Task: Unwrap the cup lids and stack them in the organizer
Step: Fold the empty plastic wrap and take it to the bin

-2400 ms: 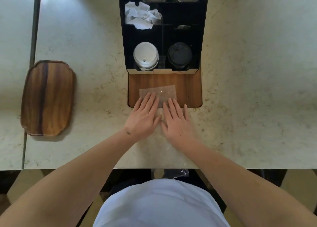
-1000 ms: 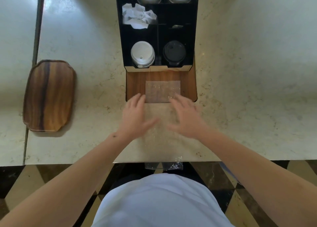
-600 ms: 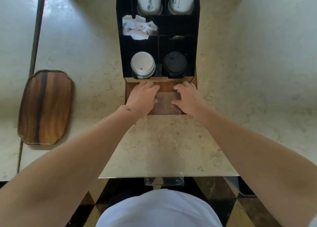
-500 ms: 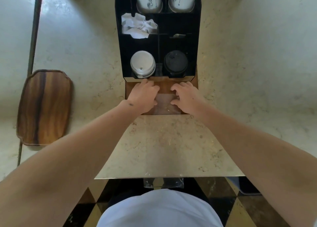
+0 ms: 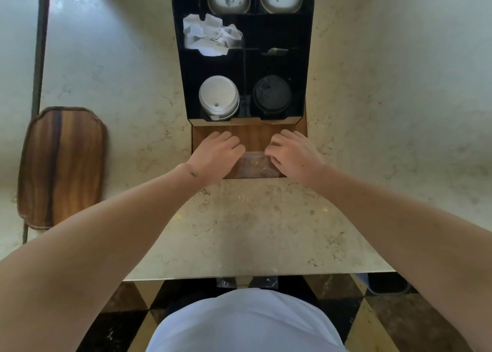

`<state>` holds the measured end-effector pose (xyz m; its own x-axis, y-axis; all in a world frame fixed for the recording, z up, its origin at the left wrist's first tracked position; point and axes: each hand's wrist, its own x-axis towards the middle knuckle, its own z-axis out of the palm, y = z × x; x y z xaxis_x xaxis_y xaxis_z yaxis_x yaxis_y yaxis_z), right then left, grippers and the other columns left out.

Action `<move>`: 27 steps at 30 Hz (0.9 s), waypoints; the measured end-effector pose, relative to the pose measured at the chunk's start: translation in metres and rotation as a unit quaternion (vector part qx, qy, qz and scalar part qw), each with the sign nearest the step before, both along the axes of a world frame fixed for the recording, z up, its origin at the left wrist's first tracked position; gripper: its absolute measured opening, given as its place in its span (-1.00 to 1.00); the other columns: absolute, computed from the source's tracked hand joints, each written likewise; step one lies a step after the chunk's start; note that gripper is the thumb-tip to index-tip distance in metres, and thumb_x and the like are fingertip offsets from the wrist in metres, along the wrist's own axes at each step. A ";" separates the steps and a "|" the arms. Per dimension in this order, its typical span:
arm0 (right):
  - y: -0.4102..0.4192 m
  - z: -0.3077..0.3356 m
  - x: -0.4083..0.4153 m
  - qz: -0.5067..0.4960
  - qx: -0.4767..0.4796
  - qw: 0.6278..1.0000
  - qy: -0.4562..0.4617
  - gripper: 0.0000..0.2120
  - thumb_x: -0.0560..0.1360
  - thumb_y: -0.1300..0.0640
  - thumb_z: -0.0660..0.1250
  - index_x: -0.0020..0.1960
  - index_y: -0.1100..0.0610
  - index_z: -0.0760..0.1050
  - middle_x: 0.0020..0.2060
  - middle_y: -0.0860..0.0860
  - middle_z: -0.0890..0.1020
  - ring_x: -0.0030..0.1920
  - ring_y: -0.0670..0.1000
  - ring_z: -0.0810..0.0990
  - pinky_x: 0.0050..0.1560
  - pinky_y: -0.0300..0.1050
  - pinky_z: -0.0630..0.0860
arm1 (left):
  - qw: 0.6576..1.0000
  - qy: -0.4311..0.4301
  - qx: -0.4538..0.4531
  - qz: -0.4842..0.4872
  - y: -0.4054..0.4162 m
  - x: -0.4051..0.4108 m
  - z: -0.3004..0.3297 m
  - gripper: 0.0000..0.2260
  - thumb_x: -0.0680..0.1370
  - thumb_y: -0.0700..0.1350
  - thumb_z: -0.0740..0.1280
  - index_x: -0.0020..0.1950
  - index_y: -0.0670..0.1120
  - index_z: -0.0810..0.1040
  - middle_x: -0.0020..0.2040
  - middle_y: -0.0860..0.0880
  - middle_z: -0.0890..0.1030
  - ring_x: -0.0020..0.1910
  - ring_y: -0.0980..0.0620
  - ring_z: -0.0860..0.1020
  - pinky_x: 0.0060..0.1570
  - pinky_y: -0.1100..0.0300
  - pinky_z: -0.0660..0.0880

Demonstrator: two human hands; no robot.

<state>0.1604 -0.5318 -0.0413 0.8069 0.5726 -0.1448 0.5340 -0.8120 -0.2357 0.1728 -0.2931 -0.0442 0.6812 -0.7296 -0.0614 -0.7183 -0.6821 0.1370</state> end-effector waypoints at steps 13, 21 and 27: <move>0.001 -0.005 -0.029 -0.007 0.010 1.000 -0.010 -0.69 0.57 0.10 0.29 0.24 0.17 0.65 0.06 0.07 0.59 -0.03 0.09 0.54 -0.06 0.04 0.53 | 0.998 0.040 -0.049 0.012 0.020 -0.010 -0.001 -0.83 0.54 -0.11 0.35 -0.18 -0.17 0.63 -0.20 -0.08 0.57 -0.19 -0.10 0.51 -0.21 -0.02 0.52; 0.011 -0.002 -0.010 -0.153 0.104 0.974 0.129 -0.85 0.58 0.04 0.42 0.10 0.06 0.67 0.01 -0.03 0.58 0.03 -0.02 0.54 0.03 -0.08 0.53 | 0.976 0.161 -0.059 0.136 0.011 0.000 -0.001 -0.81 0.54 -0.05 0.47 0.04 -0.15 0.63 -0.02 -0.10 0.56 0.03 -0.13 0.47 0.03 -0.03 0.48; 0.010 -0.007 0.005 -0.186 0.083 0.957 0.206 -0.68 0.48 0.04 0.52 0.19 0.03 0.54 -0.05 -0.08 0.55 -0.04 -0.04 0.54 -0.11 -0.13 0.46 | 0.940 0.265 -0.032 0.213 0.007 0.011 -0.006 -0.70 0.48 0.03 0.51 0.12 -0.01 0.52 -0.03 0.06 0.47 0.05 0.00 0.42 -0.08 0.11 0.34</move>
<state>0.1650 -0.5223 -0.0479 0.8535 0.2998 -0.4263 0.0500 -0.8614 -0.5055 0.1835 -0.2866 -0.0503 0.7977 -0.4119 -0.4404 -0.2015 -0.8704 0.4491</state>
